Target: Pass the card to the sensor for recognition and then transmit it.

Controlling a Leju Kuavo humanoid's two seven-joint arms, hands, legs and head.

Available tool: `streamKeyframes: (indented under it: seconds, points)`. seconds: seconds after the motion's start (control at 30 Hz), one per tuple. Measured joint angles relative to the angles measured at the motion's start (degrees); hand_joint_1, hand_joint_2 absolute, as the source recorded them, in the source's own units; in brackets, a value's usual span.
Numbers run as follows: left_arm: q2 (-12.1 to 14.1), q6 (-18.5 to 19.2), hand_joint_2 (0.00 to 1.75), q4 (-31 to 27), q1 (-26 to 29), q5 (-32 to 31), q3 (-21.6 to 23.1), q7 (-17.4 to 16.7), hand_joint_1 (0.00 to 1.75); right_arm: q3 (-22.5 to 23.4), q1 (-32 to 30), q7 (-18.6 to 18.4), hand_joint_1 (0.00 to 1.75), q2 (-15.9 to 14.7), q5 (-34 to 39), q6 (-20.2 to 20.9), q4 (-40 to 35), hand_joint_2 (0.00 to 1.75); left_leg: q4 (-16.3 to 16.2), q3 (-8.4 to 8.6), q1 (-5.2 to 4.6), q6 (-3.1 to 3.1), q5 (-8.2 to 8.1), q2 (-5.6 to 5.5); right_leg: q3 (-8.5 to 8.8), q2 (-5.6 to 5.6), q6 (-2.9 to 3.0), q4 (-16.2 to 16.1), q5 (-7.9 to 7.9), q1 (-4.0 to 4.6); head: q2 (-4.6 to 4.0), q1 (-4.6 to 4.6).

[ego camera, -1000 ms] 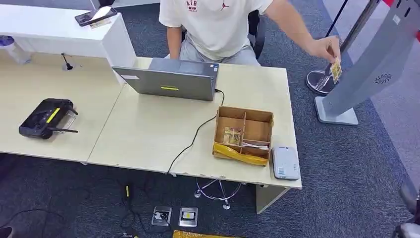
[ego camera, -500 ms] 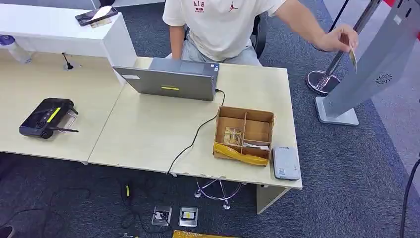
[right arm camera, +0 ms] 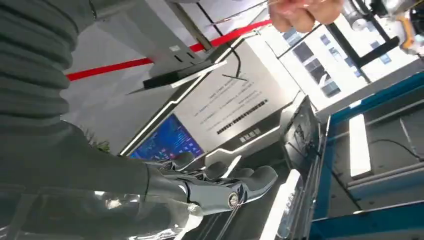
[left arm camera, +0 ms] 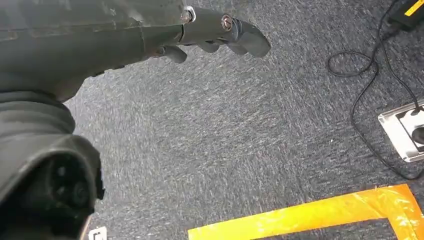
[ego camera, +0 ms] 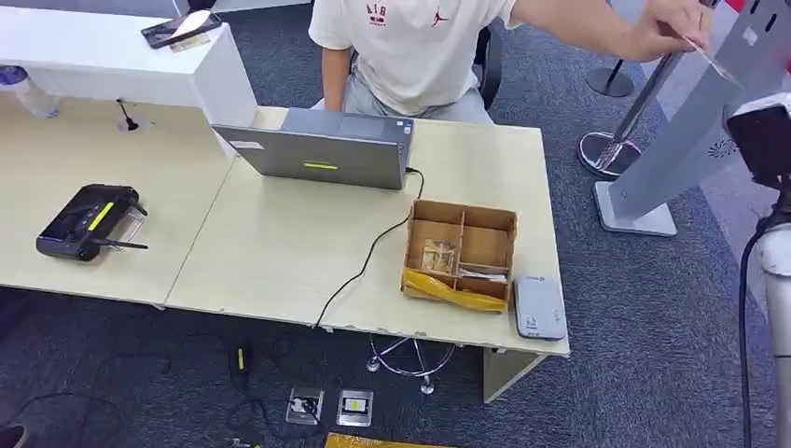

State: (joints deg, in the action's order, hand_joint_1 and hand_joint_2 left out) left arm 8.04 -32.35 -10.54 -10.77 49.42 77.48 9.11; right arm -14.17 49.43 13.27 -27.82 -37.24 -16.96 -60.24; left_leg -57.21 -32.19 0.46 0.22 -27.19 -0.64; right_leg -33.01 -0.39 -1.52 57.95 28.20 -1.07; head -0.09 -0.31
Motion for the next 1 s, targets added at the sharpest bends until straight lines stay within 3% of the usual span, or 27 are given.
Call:
streamKeyframes:
  seconds: [0.3, 0.6, 0.63, 0.67, 0.7, 1.0]
  points:
    - [0.0, 0.0, 0.0, 0.0, -0.1, -0.2, 0.9, 0.0, 0.0, -4.8, 5.1, 1.6, 0.0, 2.9, -2.1, -0.6, 5.8, 1.75, 0.0, -0.03, 0.01, -0.01, 0.01, -0.07, -0.03, -0.07, 0.0, 0.0, 0.0, 0.01, 0.0, -0.02]
    - [0.0, 0.0, 0.0, 0.0, 0.0, -0.2, 0.9, 0.0, 0.0, -6.2, 5.5, 1.8, 0.0, 4.2, -1.6, -1.0, 8.7, 1.75, 0.0, -0.04, 0.01, -0.01, 0.01, -0.09, -0.03, -0.06, 0.0, 0.0, 0.0, 0.01, 0.0, -0.02]
    - [0.0, 0.0, 0.0, 0.0, 0.0, -0.2, 0.9, 0.0, 0.0, -6.4, 5.6, 1.9, 0.24, 4.3, -1.6, -1.0, 8.9, 1.75, 0.0, -0.04, 0.01, -0.01, 0.01, -0.09, -0.03, -0.06, 0.0, 0.0, 0.0, 0.01, 0.0, 0.0]
    - [0.0, 0.0, 0.0, 0.0, 0.0, -0.2, 0.9, 0.0, 0.0, -6.6, 5.6, 1.9, 1.54, 4.3, -1.6, -1.0, 9.1, 1.75, 0.0, -0.04, 0.01, -0.01, 0.01, -0.09, -0.04, -0.06, 0.0, 0.0, 0.0, 0.01, 0.0, -0.02]
    - [0.0, 0.0, 0.0, 0.0, 0.0, -0.2, 1.0, 0.0, 0.0, -6.7, 5.6, 1.9, 1.75, 4.4, -1.6, -1.0, 9.4, 1.75, 0.0, -0.04, 0.01, -0.01, 0.01, -0.09, -0.03, -0.06, 0.0, 0.0, 0.0, 0.01, 0.0, -0.04]
    - [0.0, 0.0, 0.0, 0.0, 0.0, -0.2, 1.2, 0.0, 0.0, -7.5, 5.6, 1.8, 1.75, 4.7, -1.3, 0.0, 10.9, 1.75, 0.0, -0.03, 0.01, -0.01, 0.01, -0.09, -0.04, -0.06, 0.0, 0.0, 0.0, 0.01, 0.0, -0.04]
